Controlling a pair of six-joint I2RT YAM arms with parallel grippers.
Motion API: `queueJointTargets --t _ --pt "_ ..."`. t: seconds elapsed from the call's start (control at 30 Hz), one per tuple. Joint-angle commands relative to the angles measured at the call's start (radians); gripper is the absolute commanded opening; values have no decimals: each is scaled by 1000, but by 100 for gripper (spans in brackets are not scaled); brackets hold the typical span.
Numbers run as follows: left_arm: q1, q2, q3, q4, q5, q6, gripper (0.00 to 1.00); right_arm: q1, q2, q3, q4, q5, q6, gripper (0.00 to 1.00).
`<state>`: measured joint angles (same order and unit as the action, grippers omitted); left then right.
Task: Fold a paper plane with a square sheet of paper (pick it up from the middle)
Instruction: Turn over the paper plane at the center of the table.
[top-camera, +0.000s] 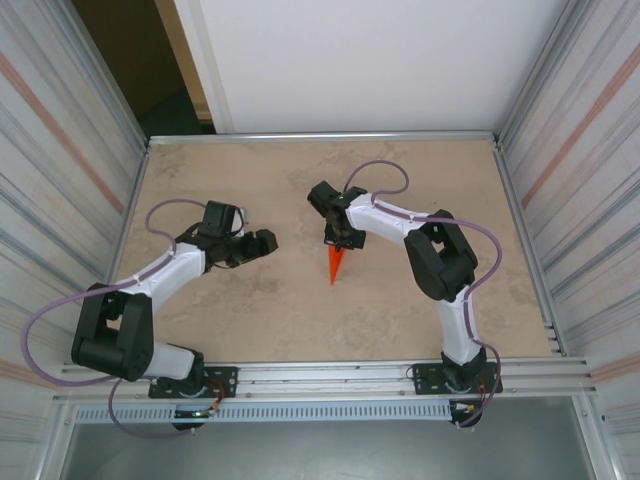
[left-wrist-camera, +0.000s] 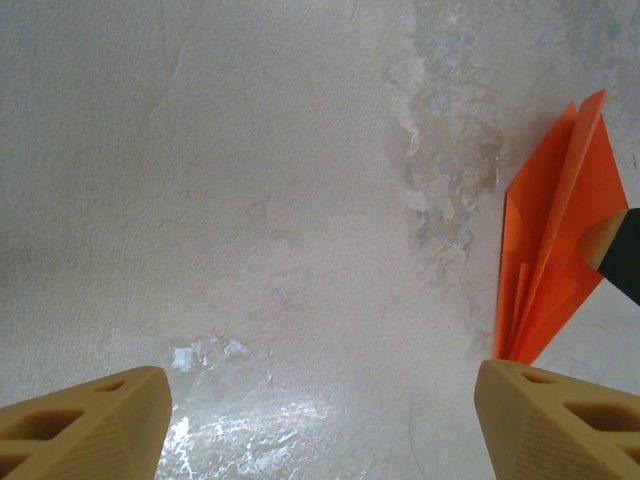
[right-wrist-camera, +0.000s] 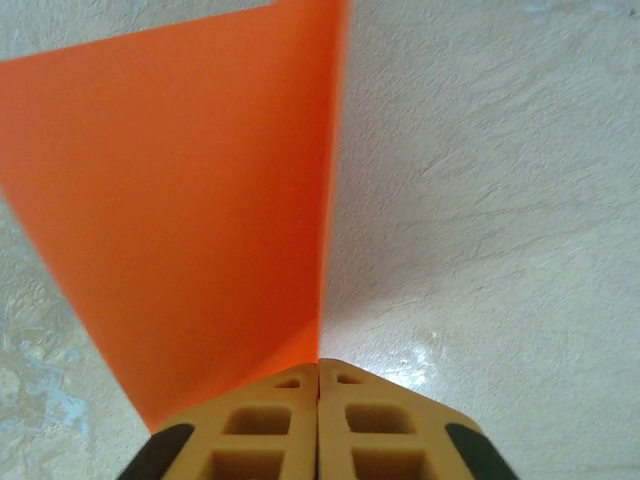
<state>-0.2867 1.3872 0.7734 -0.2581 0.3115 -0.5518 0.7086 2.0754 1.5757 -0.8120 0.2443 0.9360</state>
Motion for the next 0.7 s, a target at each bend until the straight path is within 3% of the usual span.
queueJointTargets --t 0.0,0.17,0.33,0.47,0.67 --pt "24 -21 -28 14 -20 -2 86 -1 -41 -7 15 42 2 1" --pt "86 -42 -79 87 65 -35 94 -21 -151 -98 194 -57 -106 0" --pt "135 -32 -119 195 203 -95 98 -52 -234 -201 434 -330 -203 0" --pt "152 -27 -148 298 294 -159 99 -84 -248 -301 654 -564 -185 0" --pt "139 -11 -164 372 349 -220 98 -112 -224 -433 909 -725 -108 0"
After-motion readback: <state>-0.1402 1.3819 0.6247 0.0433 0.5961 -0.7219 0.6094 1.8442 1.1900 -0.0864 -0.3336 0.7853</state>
